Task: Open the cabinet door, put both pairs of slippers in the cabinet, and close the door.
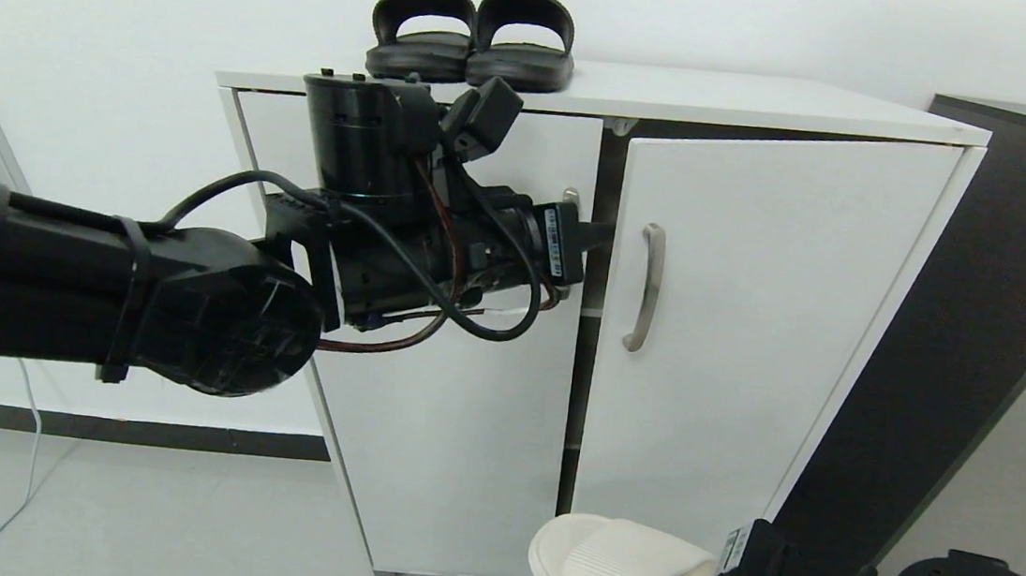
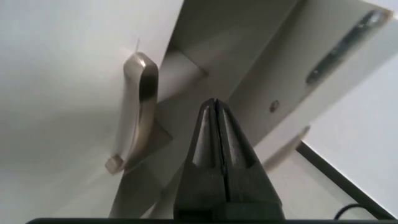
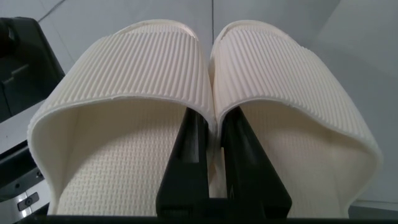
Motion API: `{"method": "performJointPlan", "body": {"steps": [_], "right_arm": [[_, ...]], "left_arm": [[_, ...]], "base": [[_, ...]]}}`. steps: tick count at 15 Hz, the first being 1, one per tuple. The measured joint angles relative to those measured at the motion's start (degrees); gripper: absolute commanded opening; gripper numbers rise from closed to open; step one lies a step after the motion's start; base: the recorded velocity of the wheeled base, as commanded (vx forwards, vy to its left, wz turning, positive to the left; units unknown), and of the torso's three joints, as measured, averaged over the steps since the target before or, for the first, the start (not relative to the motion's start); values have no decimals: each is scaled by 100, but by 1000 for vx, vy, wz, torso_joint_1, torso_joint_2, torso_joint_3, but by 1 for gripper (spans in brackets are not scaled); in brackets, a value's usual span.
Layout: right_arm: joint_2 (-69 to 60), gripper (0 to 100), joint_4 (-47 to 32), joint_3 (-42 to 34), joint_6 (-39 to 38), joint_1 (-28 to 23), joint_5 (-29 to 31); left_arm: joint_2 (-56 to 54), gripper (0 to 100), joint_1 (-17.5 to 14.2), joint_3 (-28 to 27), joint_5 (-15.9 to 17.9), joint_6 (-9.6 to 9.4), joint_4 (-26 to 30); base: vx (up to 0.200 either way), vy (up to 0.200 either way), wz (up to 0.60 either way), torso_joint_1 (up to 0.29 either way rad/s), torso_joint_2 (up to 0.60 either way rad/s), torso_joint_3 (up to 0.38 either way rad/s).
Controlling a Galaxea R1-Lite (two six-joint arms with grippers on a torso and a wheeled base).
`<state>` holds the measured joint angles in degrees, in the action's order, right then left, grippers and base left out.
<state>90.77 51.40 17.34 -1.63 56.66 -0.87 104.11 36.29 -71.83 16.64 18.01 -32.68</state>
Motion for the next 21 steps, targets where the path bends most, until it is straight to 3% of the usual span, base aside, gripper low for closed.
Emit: {"method": "performJointPlan", "body": {"steps": [2, 7, 9, 13, 15, 21], "right_arm": [[7, 0, 0, -26, 0, 39, -2], [79, 0, -5, -135, 5, 172, -9], [88, 0, 0, -238, 22, 268, -149], [74, 0, 22, -384, 174, 325, -318], [77, 0, 26, -394, 179, 329, -323], [107, 0, 123, -380, 179, 325, -305]], "left_arm": [[85, 0, 0, -79, -2, -2, 0], [149, 0, 33, -83, -24, -35, -10], [121, 0, 262, 99, -11, -57, -188], [171, 0, 1059, 439, -28, -61, -1069], [289, 0, 1235, 463, -28, -60, -1308], [204, 0, 887, 769, -72, -55, -1473]], "base": [[0, 0, 0, 0, 0, 0], [-200, 0, 0, 3, 3, 0], [0, 0, 0, 0, 0, 0], [0, 0, 0, 0, 0, 0], [0, 0, 0, 0, 0, 0], [0, 0, 0, 0, 0, 0]]}}
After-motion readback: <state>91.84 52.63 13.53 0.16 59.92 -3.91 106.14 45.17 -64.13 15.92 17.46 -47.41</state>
